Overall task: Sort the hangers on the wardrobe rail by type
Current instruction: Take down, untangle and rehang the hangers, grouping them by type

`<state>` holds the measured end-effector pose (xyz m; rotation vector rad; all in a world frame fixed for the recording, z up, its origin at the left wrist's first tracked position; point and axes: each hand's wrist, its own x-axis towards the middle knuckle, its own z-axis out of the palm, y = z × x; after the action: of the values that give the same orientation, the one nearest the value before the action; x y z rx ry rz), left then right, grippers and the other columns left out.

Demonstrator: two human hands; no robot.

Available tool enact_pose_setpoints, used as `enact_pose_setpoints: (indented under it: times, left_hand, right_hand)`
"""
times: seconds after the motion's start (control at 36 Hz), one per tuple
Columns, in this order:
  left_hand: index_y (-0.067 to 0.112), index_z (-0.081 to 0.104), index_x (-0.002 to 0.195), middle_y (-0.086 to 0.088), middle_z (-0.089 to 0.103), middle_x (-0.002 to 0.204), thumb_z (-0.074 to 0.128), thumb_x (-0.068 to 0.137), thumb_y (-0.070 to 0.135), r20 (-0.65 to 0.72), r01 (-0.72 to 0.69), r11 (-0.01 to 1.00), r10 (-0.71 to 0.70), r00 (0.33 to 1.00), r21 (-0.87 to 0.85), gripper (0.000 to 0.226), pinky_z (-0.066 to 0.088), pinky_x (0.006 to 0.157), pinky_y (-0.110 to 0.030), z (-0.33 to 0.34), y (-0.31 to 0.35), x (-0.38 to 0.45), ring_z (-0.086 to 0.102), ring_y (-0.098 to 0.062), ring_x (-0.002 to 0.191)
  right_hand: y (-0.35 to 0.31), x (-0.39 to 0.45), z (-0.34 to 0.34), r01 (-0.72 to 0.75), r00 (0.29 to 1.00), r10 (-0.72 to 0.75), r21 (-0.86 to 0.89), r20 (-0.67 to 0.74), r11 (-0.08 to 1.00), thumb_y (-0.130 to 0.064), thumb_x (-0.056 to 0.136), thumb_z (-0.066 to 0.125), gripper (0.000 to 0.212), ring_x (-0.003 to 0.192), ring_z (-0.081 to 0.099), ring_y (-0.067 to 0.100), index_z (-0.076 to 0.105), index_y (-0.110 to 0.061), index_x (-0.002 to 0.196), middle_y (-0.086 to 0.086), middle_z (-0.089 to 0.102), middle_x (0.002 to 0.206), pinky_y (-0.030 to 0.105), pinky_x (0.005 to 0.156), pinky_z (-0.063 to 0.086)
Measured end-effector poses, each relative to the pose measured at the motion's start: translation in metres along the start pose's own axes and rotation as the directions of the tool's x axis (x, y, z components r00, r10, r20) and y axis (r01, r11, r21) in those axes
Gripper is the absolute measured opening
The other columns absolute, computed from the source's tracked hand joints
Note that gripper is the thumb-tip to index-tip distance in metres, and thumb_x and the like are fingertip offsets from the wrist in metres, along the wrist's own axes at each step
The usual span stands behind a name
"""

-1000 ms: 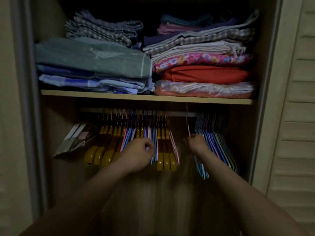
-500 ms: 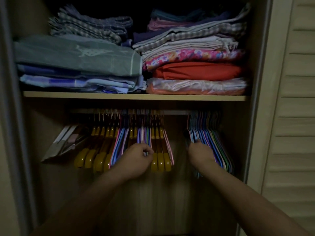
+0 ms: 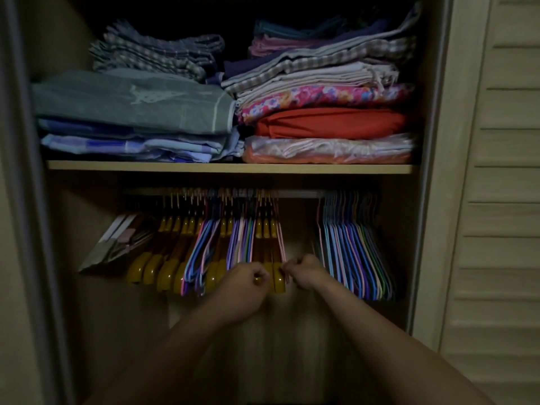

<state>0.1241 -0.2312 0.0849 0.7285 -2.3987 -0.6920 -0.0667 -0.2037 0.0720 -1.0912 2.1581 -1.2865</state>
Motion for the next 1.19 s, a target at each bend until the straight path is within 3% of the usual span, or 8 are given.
enact_pose_setpoints:
  times: [0.11, 0.25, 0.33, 0.47, 0.58, 0.92, 1.06, 1.19]
  left_hand:
    - [0.029, 0.065, 0.096, 0.009, 0.064, 0.1, 0.057, 0.098, 0.022, -0.005, 0.032, 0.999, -0.032, 0.999, -0.015, 0.01, 0.051, 0.085, -0.024, 0.004, -0.004, -0.005, 0.06, -0.005, 0.096]
    - [0.022, 0.067, 0.101, 0.006, 0.066, 0.101, 0.054, 0.1, 0.02, -0.026, 0.021, 1.0, -0.021, 0.999, -0.009, 0.013, 0.046, 0.073, -0.016, 0.002, -0.006, -0.014, 0.06, -0.004, 0.093]
    - [0.02, 0.069, 0.096, 0.004, 0.069, 0.096, 0.056, 0.099, 0.02, -0.035, 0.033, 0.999, -0.034, 0.999, -0.023, 0.013, 0.048, 0.074, -0.019, -0.002, -0.007, -0.014, 0.063, -0.007, 0.089]
    - [0.032, 0.063, 0.089, 0.01, 0.066, 0.095, 0.057, 0.099, 0.022, -0.038, 0.038, 0.999, -0.039, 0.999, -0.028, 0.016, 0.046, 0.074, -0.018, -0.008, -0.011, -0.009, 0.062, -0.005, 0.093]
    - [0.03, 0.063, 0.094, 0.009, 0.065, 0.098, 0.055, 0.101, 0.021, -0.034, 0.03, 0.999, -0.031, 0.999, -0.039, 0.013, 0.042, 0.07, -0.015, -0.012, -0.013, -0.008, 0.059, -0.001, 0.093]
    - [0.023, 0.066, 0.099, 0.009, 0.065, 0.102, 0.057, 0.1, 0.02, -0.035, -0.014, 0.999, 0.013, 0.999, -0.042, 0.01, 0.048, 0.086, -0.02, -0.032, -0.046, -0.011, 0.059, -0.003, 0.098]
    - [0.029, 0.065, 0.099, 0.009, 0.063, 0.107, 0.056, 0.099, 0.022, -0.024, -0.025, 0.998, 0.024, 0.999, -0.064, 0.012, 0.044, 0.078, -0.015, -0.035, -0.061, -0.012, 0.058, -0.002, 0.098]
    - [0.037, 0.063, 0.09, 0.013, 0.067, 0.096, 0.057, 0.099, 0.022, 0.005, -0.047, 0.996, 0.048, 0.999, -0.078, 0.018, 0.053, 0.088, -0.028, -0.032, -0.066, -0.014, 0.061, 0.0, 0.092]
  right_hand:
    - [0.007, 0.002, -0.001, 0.014, 0.999, -0.014, 0.002, -0.033, 1.0, -0.018, 0.096, 0.059, 0.013, 0.076, 0.055, 0.017, 0.065, -0.007, 0.1, 0.008, 0.057, 0.086, 0.028, 0.065, 0.047]
    - [0.009, 0.002, -0.005, 0.063, 0.991, -0.059, 0.031, -0.122, 0.998, -0.029, 0.1, 0.052, 0.019, 0.07, 0.056, 0.016, 0.061, -0.014, 0.095, 0.005, 0.06, 0.085, 0.028, 0.062, 0.045]
    - [0.004, 0.003, -0.009, 0.152, 0.964, -0.175, -0.123, -0.2, 0.981, -0.035, 0.102, 0.047, 0.017, 0.075, 0.06, 0.012, 0.056, -0.021, 0.106, 0.0, 0.062, 0.091, 0.025, 0.058, 0.044]
    - [-0.009, 0.002, -0.015, 0.201, 0.9, -0.351, -0.466, -0.26, 0.861, -0.027, 0.104, 0.042, 0.022, 0.065, 0.057, 0.012, 0.049, -0.017, 0.122, -0.003, 0.056, 0.08, 0.027, 0.055, 0.045]
    - [-0.013, 0.0, -0.012, 0.209, 0.875, -0.408, -0.557, -0.261, 0.804, -0.02, 0.102, 0.045, 0.024, 0.06, 0.054, 0.009, 0.047, -0.016, 0.126, -0.006, 0.053, 0.076, 0.024, 0.05, 0.042]
    - [-0.006, 0.004, 0.001, 0.05, 0.842, -0.348, -0.582, -0.412, 0.811, -0.021, 0.1, 0.05, 0.017, 0.067, 0.058, 0.01, 0.053, -0.017, 0.116, -0.003, 0.056, 0.083, 0.027, 0.06, 0.054]
    - [-0.004, -0.002, 0.004, -0.019, 0.826, -0.336, -0.619, -0.452, 0.785, -0.018, 0.096, 0.054, 0.018, 0.071, 0.056, 0.011, 0.052, -0.018, 0.114, -0.003, 0.056, 0.087, 0.026, 0.061, 0.048]
    - [-0.007, -0.009, 0.002, -0.042, 0.835, -0.329, -0.647, -0.441, 0.761, -0.012, 0.094, 0.056, 0.026, 0.075, 0.057, 0.013, 0.05, -0.015, 0.12, -0.002, 0.051, 0.088, 0.028, 0.065, 0.05]
